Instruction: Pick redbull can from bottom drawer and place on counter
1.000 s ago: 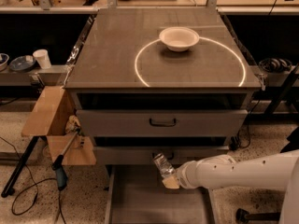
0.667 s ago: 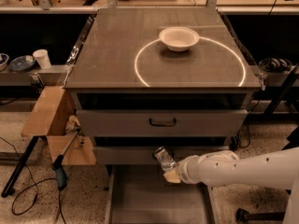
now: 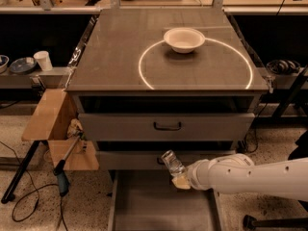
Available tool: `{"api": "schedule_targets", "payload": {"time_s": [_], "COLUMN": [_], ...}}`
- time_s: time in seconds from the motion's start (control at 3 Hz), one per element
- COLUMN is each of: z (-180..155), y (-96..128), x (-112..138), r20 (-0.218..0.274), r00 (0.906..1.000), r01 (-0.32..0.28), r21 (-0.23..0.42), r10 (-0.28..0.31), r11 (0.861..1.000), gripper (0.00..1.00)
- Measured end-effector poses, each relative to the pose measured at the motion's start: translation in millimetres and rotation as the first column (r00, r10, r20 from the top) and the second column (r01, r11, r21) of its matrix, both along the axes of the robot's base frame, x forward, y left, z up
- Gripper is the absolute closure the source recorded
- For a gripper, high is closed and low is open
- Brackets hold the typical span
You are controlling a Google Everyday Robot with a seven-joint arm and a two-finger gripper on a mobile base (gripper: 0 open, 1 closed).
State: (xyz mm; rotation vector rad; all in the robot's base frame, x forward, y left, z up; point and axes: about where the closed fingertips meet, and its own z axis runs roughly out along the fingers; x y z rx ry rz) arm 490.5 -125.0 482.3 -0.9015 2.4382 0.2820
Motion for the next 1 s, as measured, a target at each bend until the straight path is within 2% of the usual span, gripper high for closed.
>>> {"api": "schedule_targets", "payload": {"time_s": [0.67, 1.0], "z": [39.5, 53.4], "y": [-10.5, -15.8], "x": [8.6, 7.1], "r20": [0.075, 0.094], "r00": [0.9972, 0.9955], "r01": [0.008, 0.006], "r21": [-0.026, -0.046], "r10": [-0.006, -0.001], "r11": [1.0, 0.999], "gripper": [1.0, 1.0]}}
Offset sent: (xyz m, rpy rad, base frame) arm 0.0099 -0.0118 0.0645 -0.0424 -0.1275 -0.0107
